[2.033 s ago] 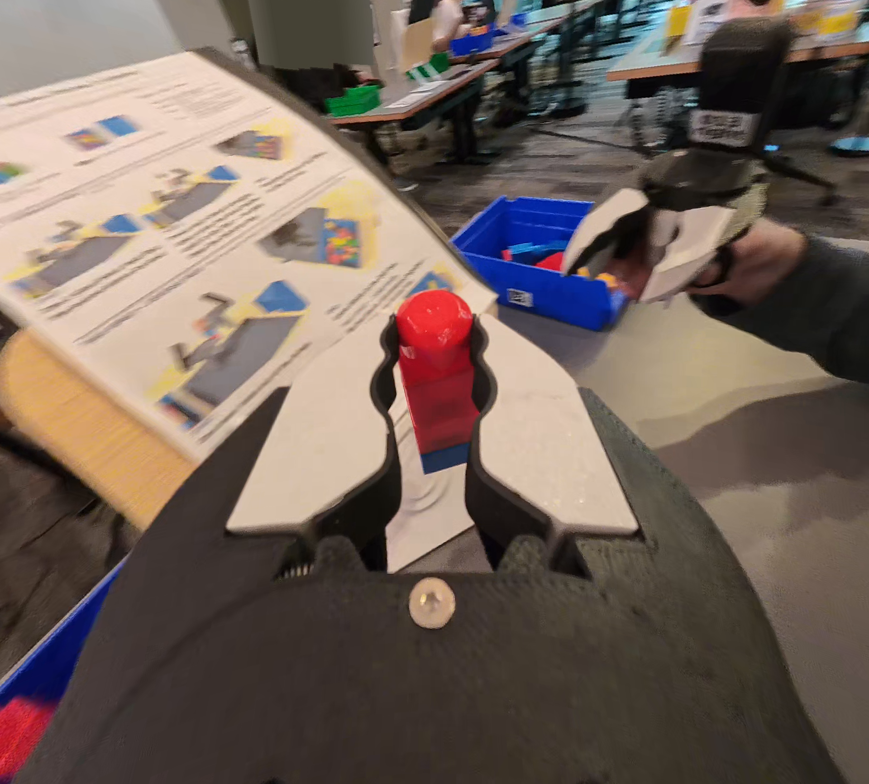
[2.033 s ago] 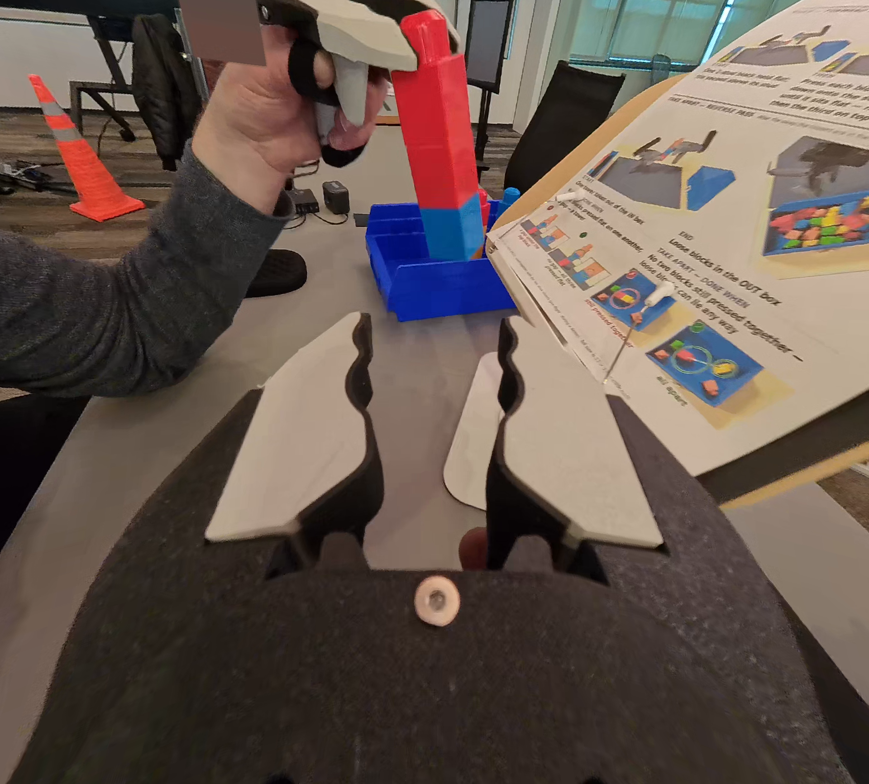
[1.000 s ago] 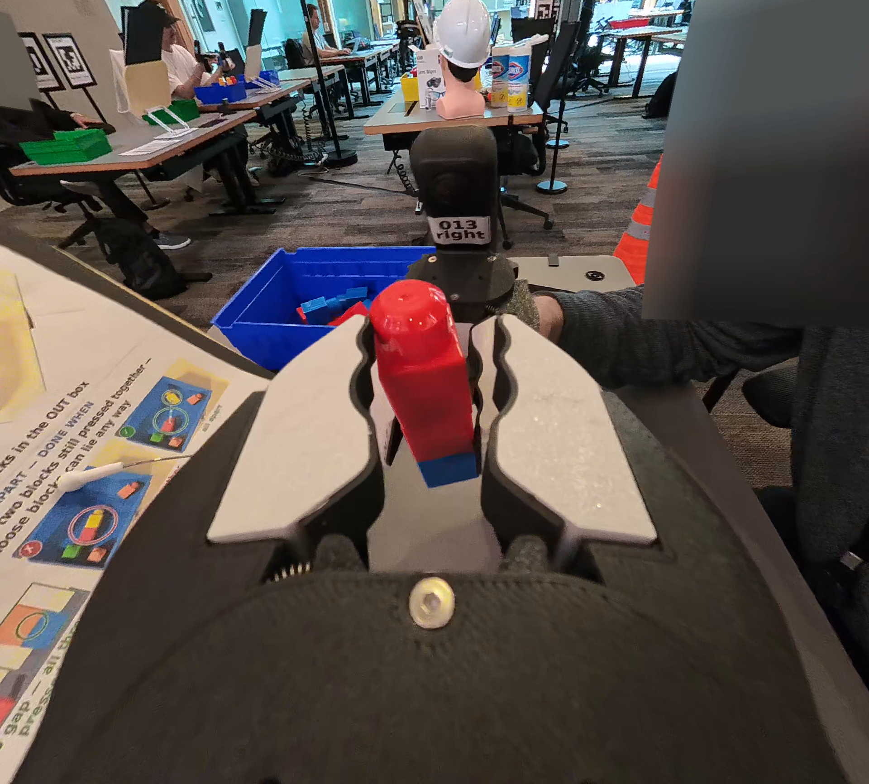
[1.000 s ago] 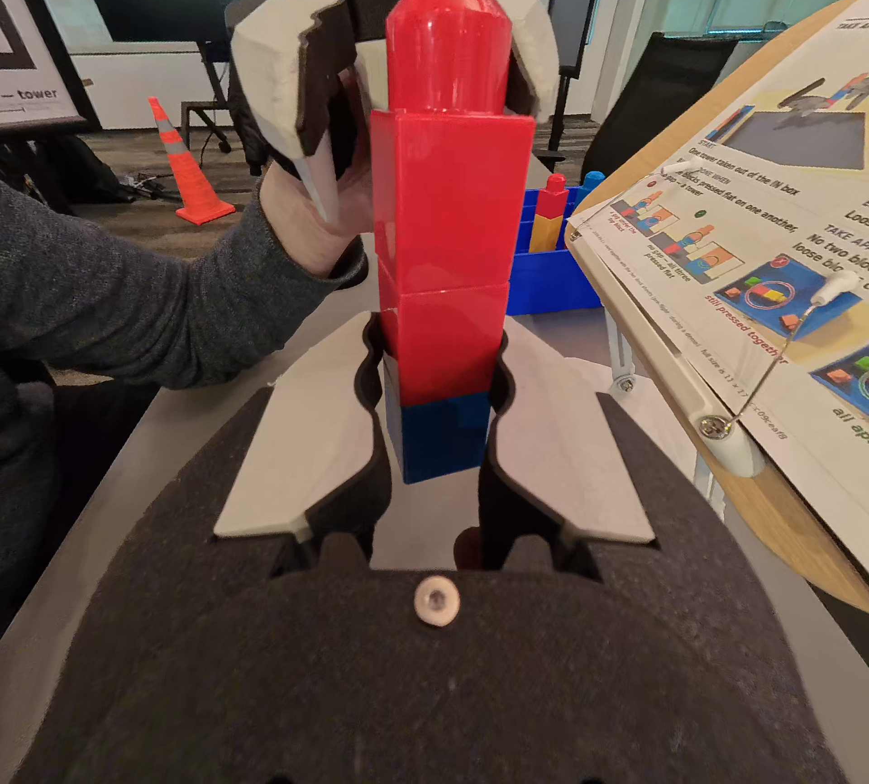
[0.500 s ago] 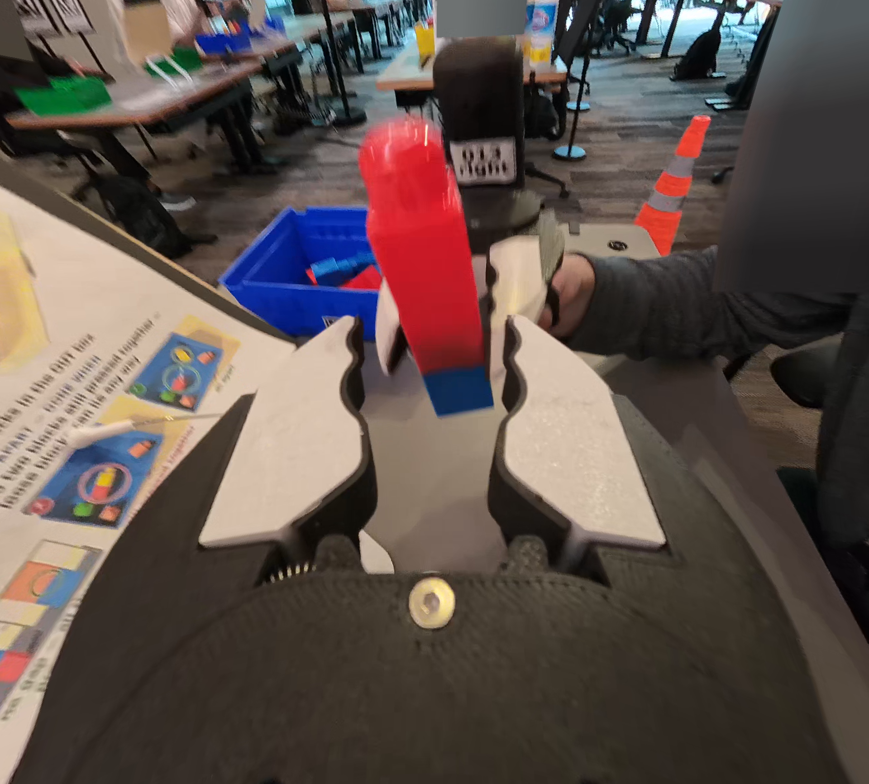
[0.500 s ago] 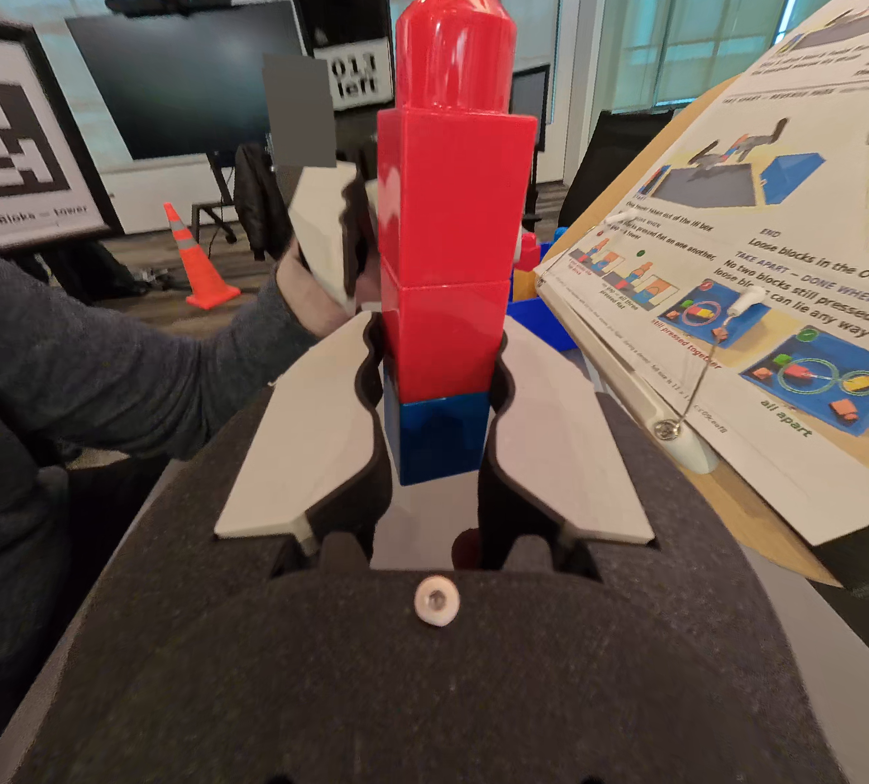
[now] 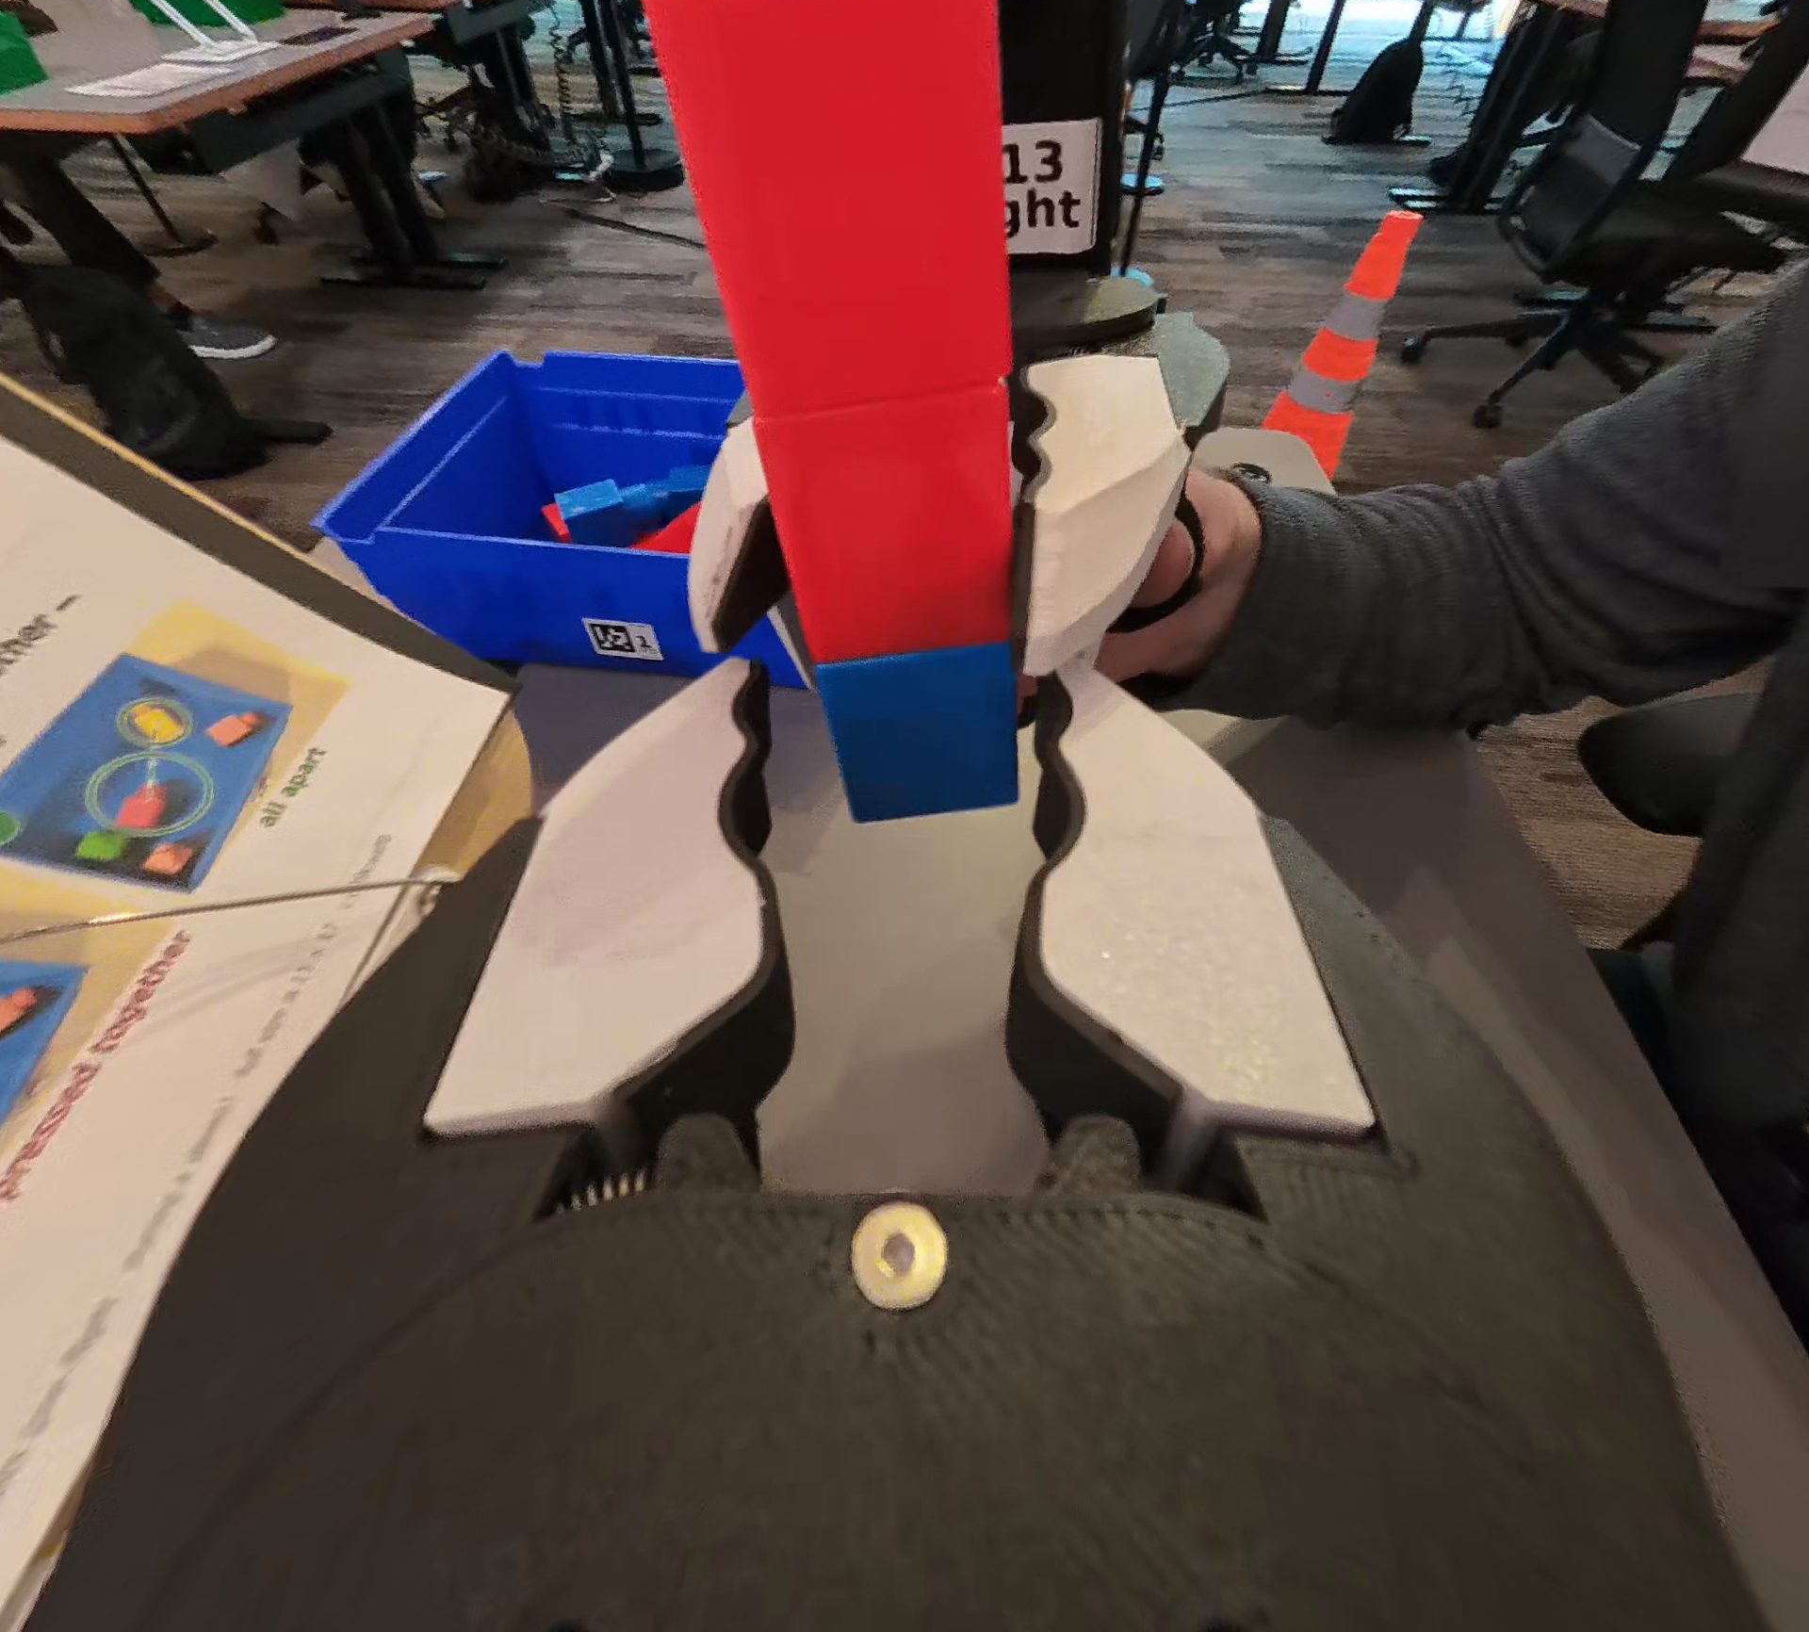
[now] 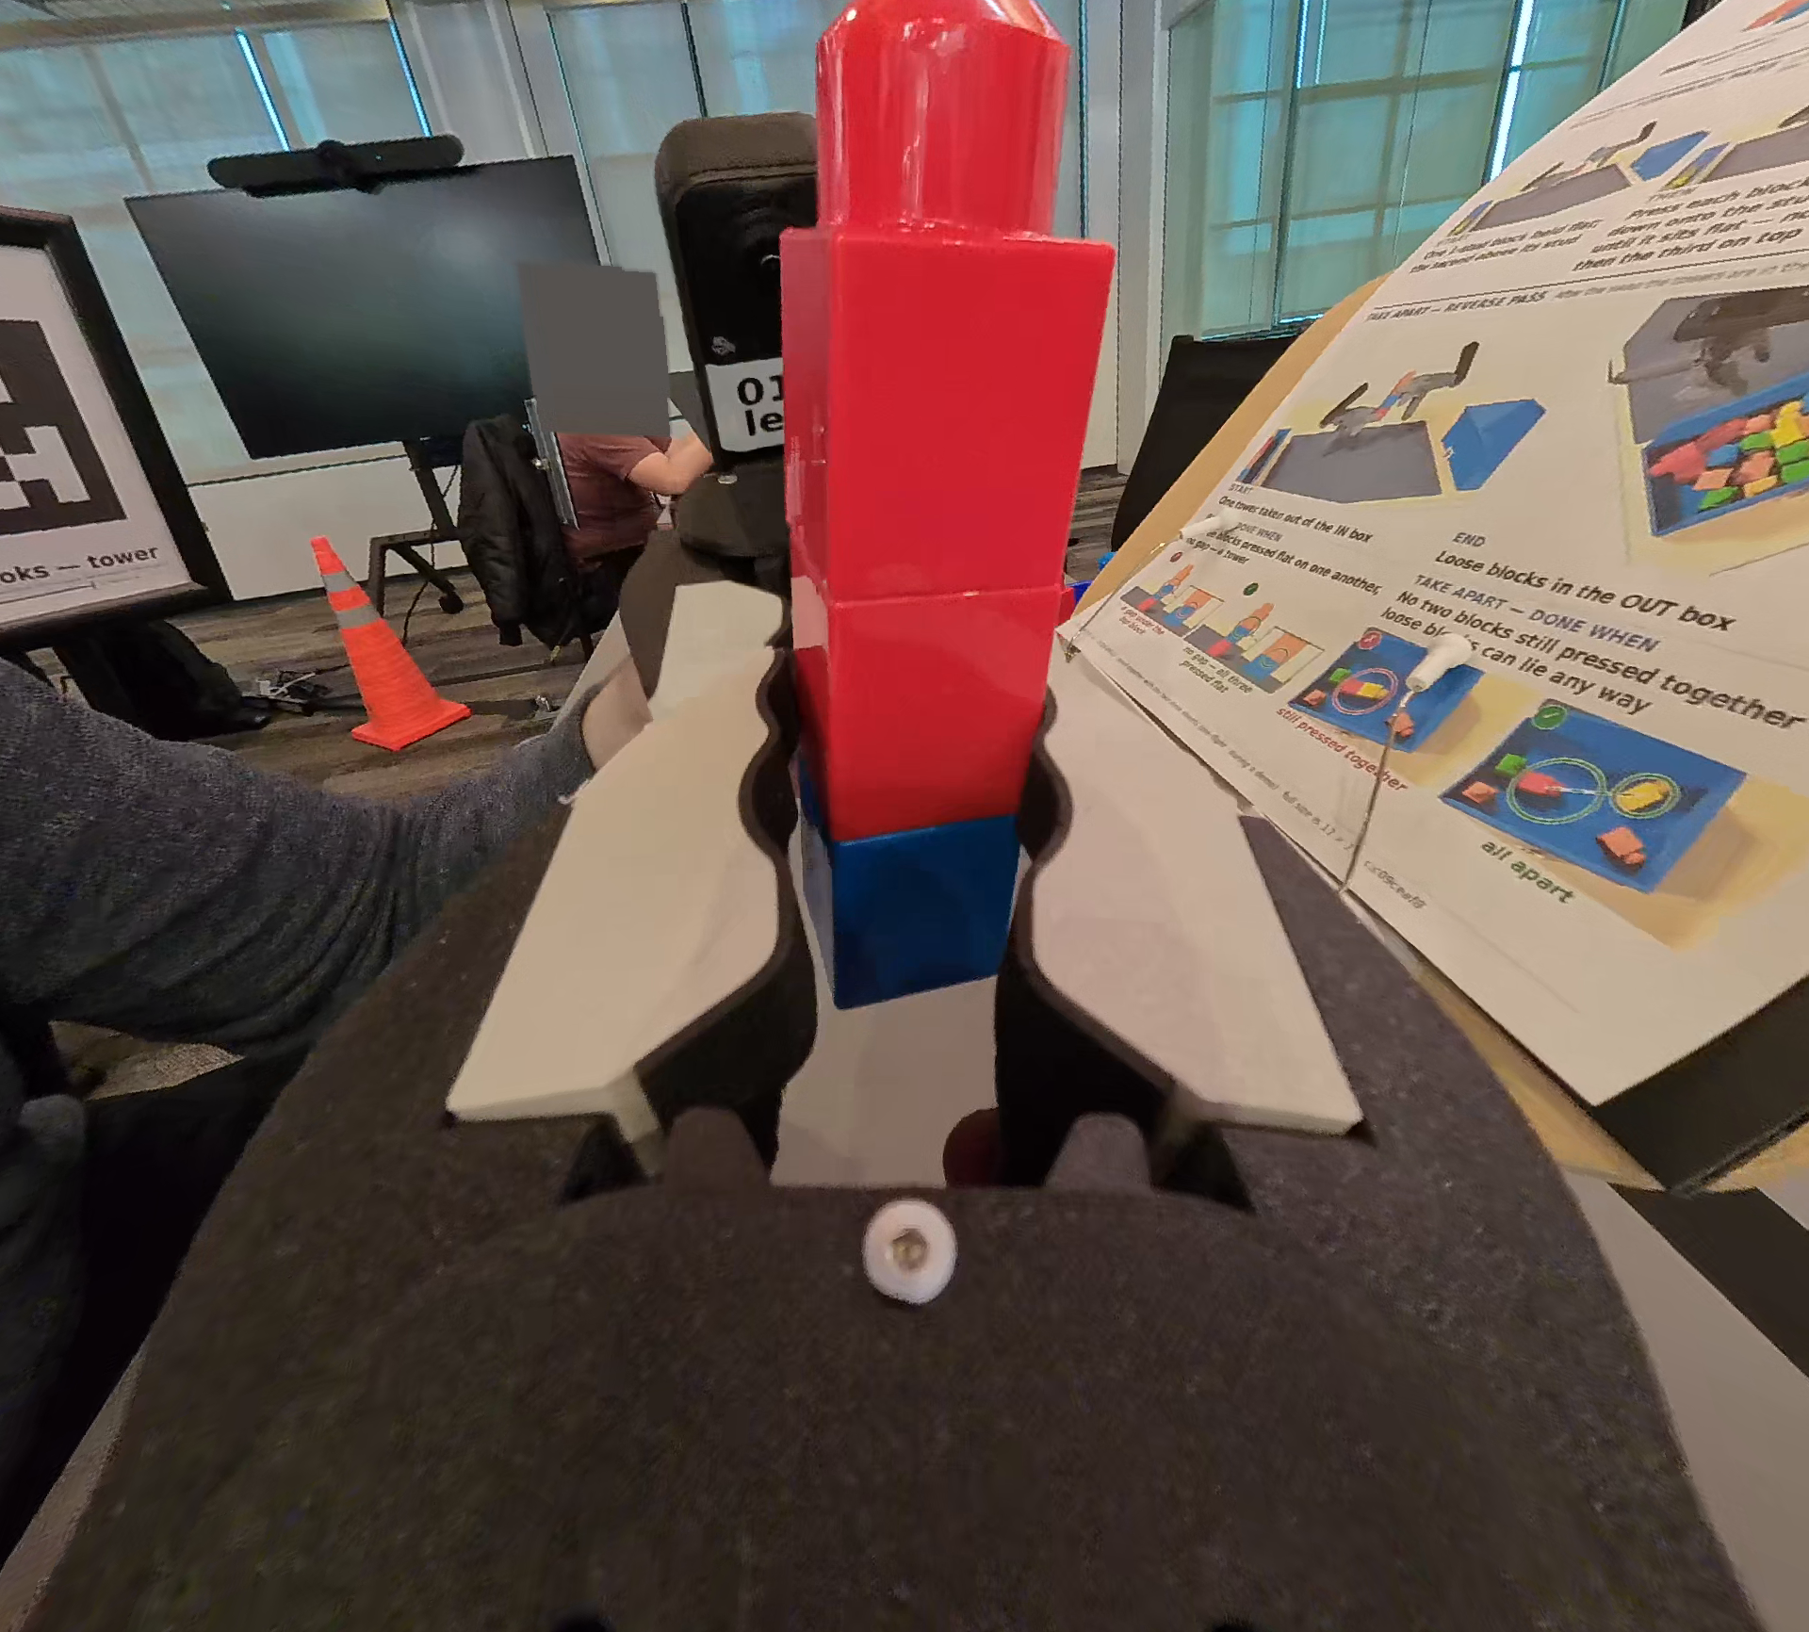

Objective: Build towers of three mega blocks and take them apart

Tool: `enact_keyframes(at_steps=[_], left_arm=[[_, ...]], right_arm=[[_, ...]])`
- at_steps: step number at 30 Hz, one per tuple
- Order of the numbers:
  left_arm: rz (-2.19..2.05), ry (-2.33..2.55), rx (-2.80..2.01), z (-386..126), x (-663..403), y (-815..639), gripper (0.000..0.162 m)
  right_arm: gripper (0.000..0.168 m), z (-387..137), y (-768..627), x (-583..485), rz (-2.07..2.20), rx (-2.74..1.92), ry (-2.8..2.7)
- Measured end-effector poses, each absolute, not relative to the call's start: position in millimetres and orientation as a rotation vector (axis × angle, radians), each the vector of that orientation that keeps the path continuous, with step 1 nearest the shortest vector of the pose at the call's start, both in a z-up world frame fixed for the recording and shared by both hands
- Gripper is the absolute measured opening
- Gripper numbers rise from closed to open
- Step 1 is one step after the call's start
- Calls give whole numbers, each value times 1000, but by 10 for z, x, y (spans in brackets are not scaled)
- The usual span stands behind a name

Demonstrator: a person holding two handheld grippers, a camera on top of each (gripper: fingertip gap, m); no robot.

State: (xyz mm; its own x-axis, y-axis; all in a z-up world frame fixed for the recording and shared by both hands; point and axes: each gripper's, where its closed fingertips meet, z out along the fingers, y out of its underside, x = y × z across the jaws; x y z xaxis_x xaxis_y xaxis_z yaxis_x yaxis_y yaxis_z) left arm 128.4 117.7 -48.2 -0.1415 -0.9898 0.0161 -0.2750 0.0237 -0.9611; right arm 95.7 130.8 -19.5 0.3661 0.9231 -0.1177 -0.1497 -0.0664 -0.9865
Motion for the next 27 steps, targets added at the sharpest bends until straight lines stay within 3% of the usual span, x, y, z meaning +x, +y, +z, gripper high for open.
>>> enact_keyframes(at_steps=[3,15,17,19,27], left_arm=[[-1206,1526,-1332,-499,1319,1141,37],[-1168,1651,-1351,-661,1288,1077,36],[-1137,1685,-1355,-717,1293,1061,36],[-1155,1712,-1353,-749,1303,1018,36],[-1247,1646,-1305,-632,1359,976,42]], right_arm=[[42,-202,1318,946,1034,-1333,-776],[56,-68,1215,1100,988,-1308,-862],[52,3,1187,1165,991,-1286,-858],[38,42,1148,1205,1009,-1261,-869],[36,21,1145,1180,1033,-1269,-871]])
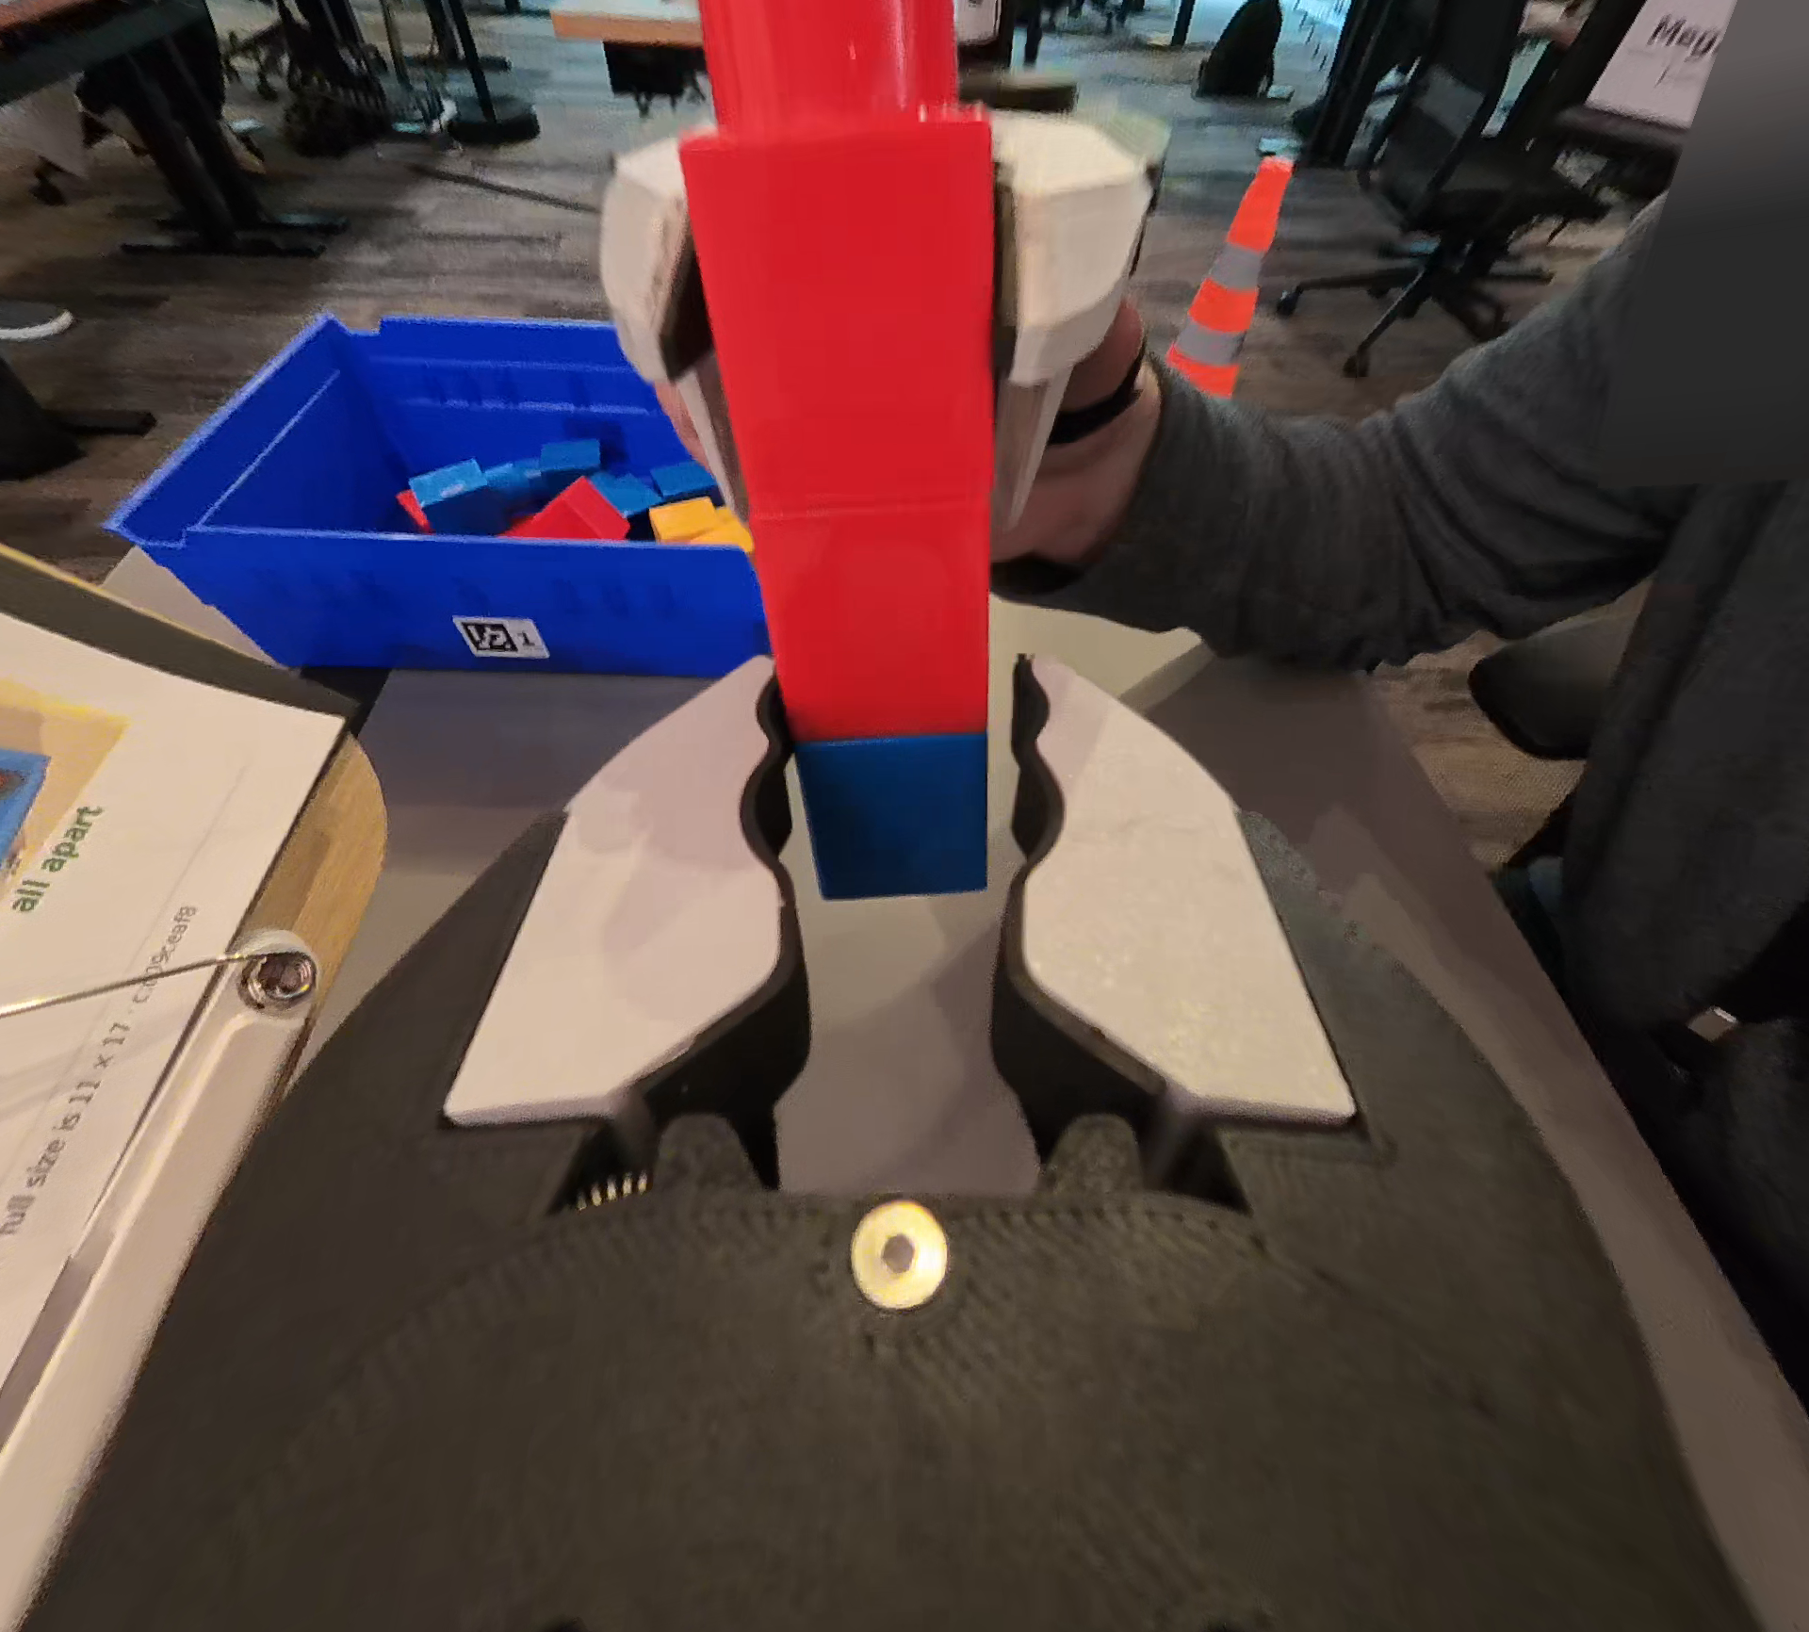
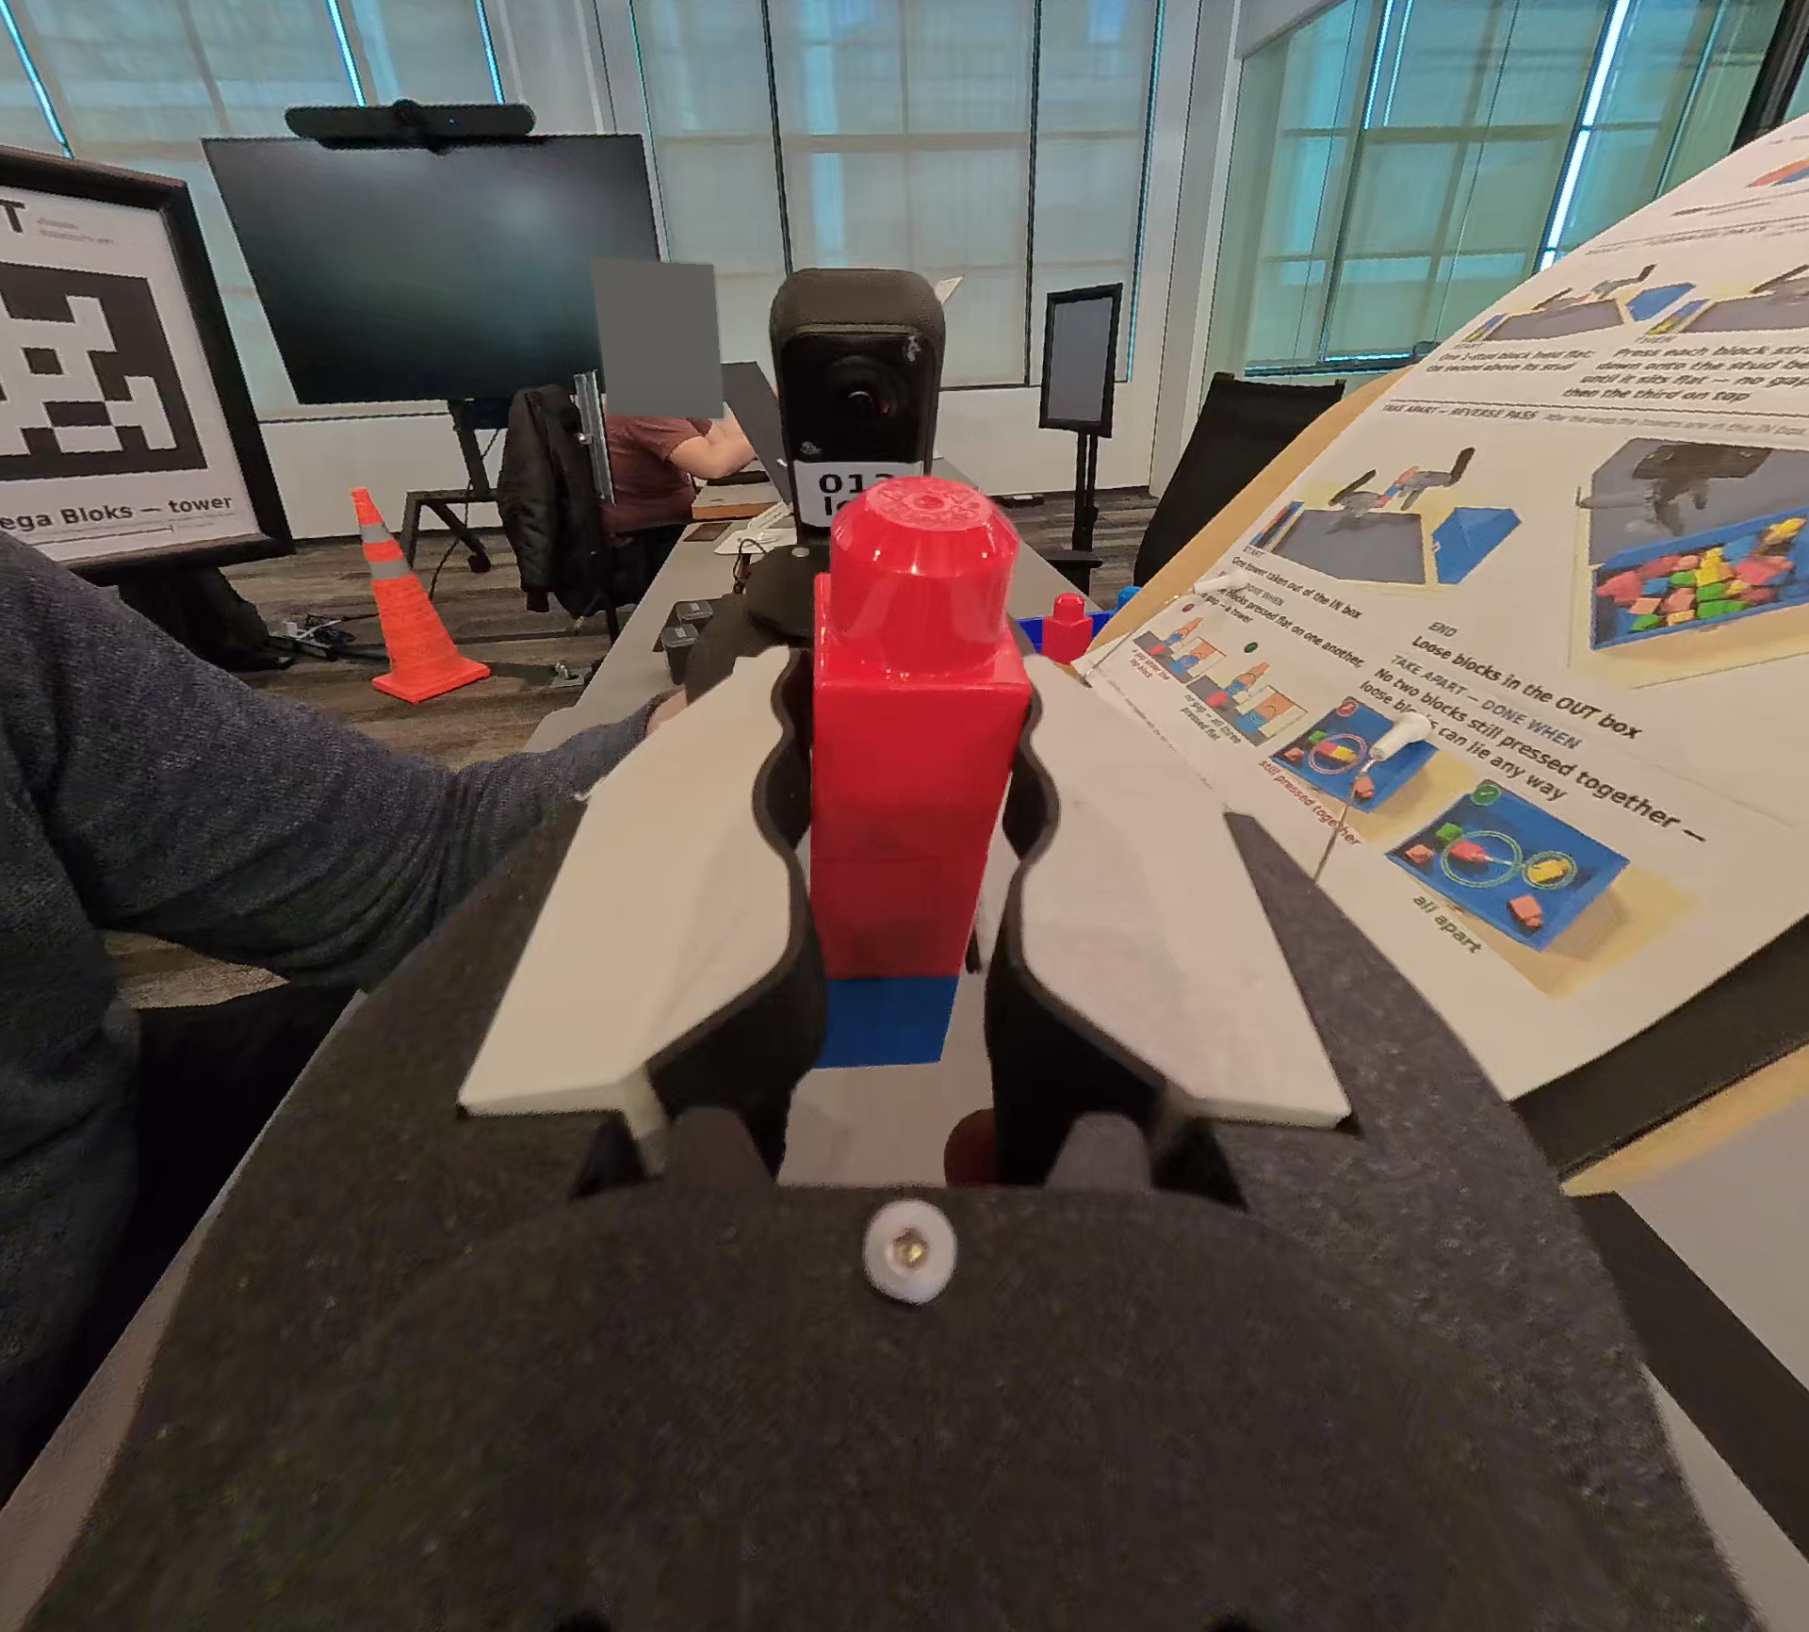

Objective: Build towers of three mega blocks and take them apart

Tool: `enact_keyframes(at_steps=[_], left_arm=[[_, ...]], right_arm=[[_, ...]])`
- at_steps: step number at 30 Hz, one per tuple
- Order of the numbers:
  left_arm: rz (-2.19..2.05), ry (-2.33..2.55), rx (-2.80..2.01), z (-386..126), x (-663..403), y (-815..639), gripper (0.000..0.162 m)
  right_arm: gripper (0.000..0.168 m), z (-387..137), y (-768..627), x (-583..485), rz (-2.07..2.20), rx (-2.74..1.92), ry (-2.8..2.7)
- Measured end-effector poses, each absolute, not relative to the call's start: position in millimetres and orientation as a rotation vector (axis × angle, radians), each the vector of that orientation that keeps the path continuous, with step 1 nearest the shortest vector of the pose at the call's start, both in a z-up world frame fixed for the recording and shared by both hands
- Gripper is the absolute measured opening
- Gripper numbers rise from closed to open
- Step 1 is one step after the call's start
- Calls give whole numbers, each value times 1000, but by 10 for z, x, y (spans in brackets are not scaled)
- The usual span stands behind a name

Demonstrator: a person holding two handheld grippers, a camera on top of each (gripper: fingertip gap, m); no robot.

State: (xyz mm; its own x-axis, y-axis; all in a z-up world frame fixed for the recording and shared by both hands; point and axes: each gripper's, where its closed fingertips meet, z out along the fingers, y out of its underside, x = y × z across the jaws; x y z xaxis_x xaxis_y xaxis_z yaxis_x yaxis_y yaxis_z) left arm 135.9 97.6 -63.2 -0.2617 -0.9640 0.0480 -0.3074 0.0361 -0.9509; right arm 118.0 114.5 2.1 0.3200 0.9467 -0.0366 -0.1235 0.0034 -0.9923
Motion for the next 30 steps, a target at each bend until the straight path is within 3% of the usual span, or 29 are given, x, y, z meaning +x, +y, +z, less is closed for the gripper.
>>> enact_keyframes(at_steps=[15,23,30], left_arm=[[-1101,1690,-1360,-779,1343,1068,37],[-1097,1678,-1393,-853,1370,1127,36],[-1111,1639,-1369,-700,1275,1157,36]], right_arm=[[36,130,1097,1256,1003,-1236,-865],[36,361,1184,1760,916,-1239,-729],[36,95,1625,2836,571,-1501,-495]])
